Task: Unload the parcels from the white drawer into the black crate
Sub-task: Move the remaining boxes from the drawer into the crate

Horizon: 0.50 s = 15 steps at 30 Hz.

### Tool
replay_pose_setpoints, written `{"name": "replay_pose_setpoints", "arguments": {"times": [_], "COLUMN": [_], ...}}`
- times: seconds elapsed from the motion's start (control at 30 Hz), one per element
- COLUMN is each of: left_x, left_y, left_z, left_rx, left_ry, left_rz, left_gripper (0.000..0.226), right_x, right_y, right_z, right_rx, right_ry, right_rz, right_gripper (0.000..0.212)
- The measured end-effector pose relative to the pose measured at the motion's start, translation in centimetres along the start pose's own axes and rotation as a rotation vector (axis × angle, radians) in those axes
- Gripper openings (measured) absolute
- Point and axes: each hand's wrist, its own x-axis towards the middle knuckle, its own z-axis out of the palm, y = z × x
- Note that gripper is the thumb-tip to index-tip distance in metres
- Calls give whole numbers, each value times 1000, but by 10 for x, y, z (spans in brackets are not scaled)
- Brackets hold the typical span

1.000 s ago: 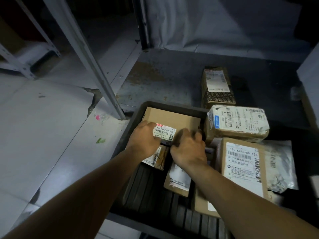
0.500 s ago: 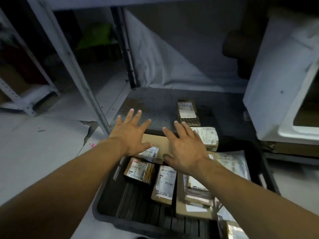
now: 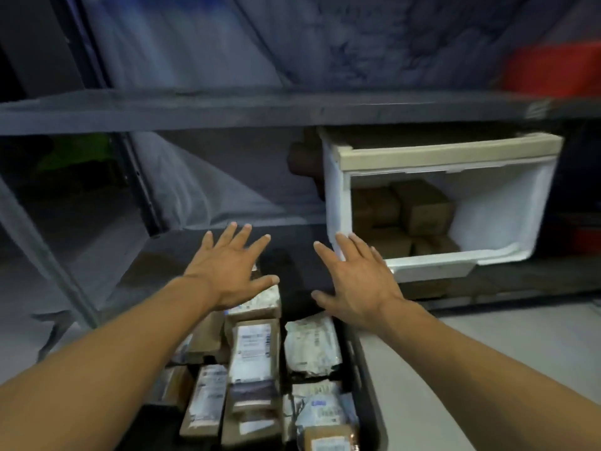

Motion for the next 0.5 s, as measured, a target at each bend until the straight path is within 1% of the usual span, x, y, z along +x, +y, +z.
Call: {"name": "replay_pose_setpoints", "arguments": {"times": [0.17, 0.27, 0.37, 0.5], "left_x": [30, 49, 69, 105], "left_y": [95, 148, 190, 226], "left_z": [-30, -39, -41, -37], "left_rx": [-12, -74, -172, -218], "left_ry": [83, 120, 142, 137], "left_rz": [152, 227, 254, 226], "left_gripper": [84, 85, 84, 82], "right_x": [-39, -55, -59, -43], "right_y": [85, 131, 168, 209], "right_z": [-18, -22, -21, -14], "right_rx": [-23, -44, -37, -29], "right_ry": [12, 22, 29, 41], "right_rz": [164, 256, 313, 319], "right_gripper": [83, 83, 82, 81]}}
